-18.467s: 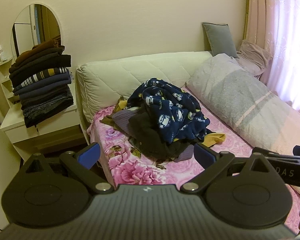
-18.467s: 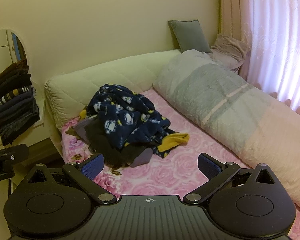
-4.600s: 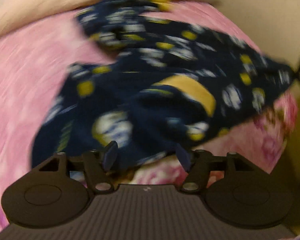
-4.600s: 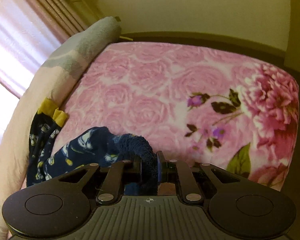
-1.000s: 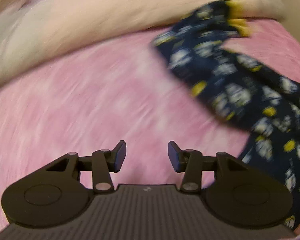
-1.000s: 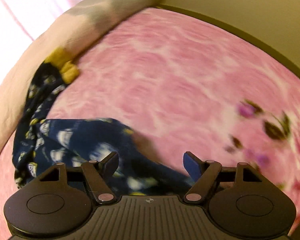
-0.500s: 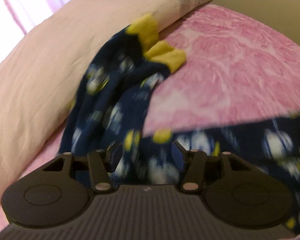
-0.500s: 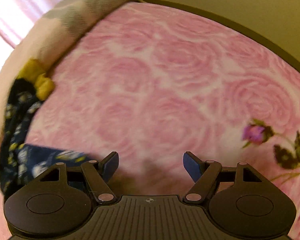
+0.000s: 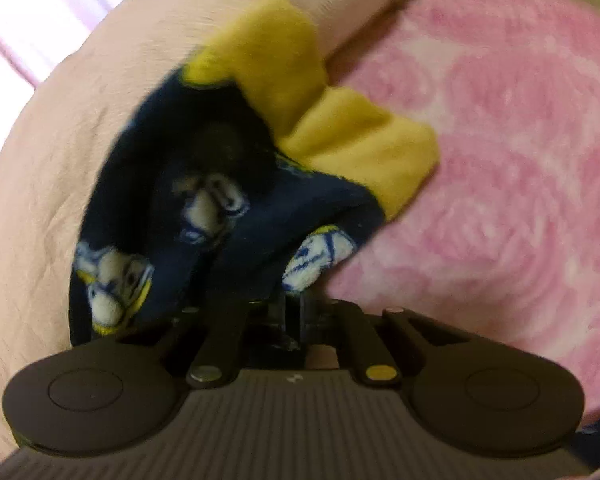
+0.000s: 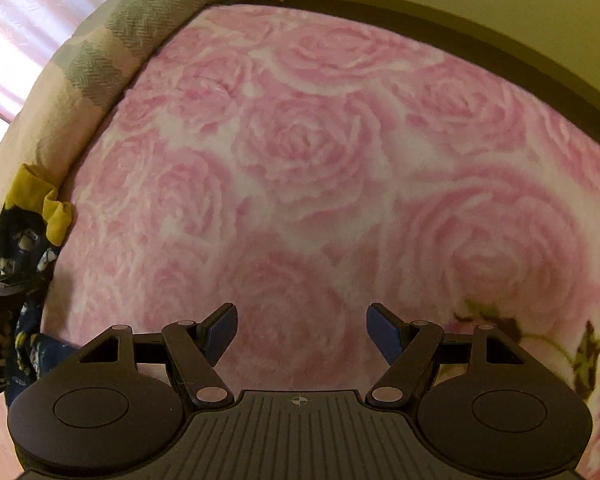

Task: Fold clothes
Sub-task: 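Grasp the navy fleece near the yellow cuff with the left gripper and fold it over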

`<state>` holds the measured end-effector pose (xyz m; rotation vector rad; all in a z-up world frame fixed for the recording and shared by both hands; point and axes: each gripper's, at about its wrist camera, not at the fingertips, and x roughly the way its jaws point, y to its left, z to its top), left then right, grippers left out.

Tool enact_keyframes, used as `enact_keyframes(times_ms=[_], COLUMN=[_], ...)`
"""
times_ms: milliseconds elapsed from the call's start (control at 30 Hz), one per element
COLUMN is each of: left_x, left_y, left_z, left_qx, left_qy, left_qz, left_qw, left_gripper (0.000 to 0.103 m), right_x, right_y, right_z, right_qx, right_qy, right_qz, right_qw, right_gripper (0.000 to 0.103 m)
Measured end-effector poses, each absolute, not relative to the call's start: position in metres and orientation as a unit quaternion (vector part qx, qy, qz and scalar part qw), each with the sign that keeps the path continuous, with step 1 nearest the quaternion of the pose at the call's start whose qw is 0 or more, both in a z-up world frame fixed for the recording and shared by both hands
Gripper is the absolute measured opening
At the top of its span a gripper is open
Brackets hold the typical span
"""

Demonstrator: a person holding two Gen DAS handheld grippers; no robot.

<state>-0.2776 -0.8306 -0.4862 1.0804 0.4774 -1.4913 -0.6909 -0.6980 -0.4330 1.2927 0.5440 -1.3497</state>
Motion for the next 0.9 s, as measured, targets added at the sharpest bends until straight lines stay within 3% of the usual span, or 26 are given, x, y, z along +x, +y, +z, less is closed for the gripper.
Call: enact_keyframes(times_ms=[100, 400, 467, 533, 633, 767, 900], left_x=[-0.232, 0.033, 0.08, 0.115, 0.161, 0.121, 0.071], left_y=[-0.799, -0.542, -0.476, -0.424, -0.352, -0.343, -0.349], left_z=[-0.443, -0.297, -0.306, -0.327, -0.359, -0.404, -0.422], left_qx=[0.379, 0.157, 0.151, 0.146, 0.14, 0.163, 0.184], left_qy=[0.238, 0.319, 0.363, 0.415, 0.484, 0.516, 0.527], left_qz=[-0.643, -0.384, -0.29, -0.221, -0.125, -0.156, -0.211], left_qw=[0.622, 0.852, 0.872, 0.87, 0.855, 0.826, 0.802], left_gripper=[0.003, 0.003, 0.006, 0.016, 0.018, 0.023, 0.023], right_x=[-0.684, -0.641, -0.627, -0.614, -0.596, -0.582, -0.56], right_y=[-0.695, -0.682, -0.678, -0.675, -0.67, -0.665, -0.652], right_z=[-0.434, -0.413, -0.409, -0.408, -0.414, -0.434, -0.434], right_qx=[0.551, 0.538, 0.54, 0.548, 0.577, 0.638, 0.629], right_qy=[0.239, 0.239, 0.234, 0.226, 0.206, 0.166, 0.185], right_qz=[-0.567, -0.547, -0.537, -0.524, -0.502, -0.471, -0.431], right_qw=[0.564, 0.595, 0.604, 0.611, 0.611, 0.586, 0.62], right_gripper=[0.074, 0.074, 0.074, 0.074, 0.074, 0.074, 0.074])
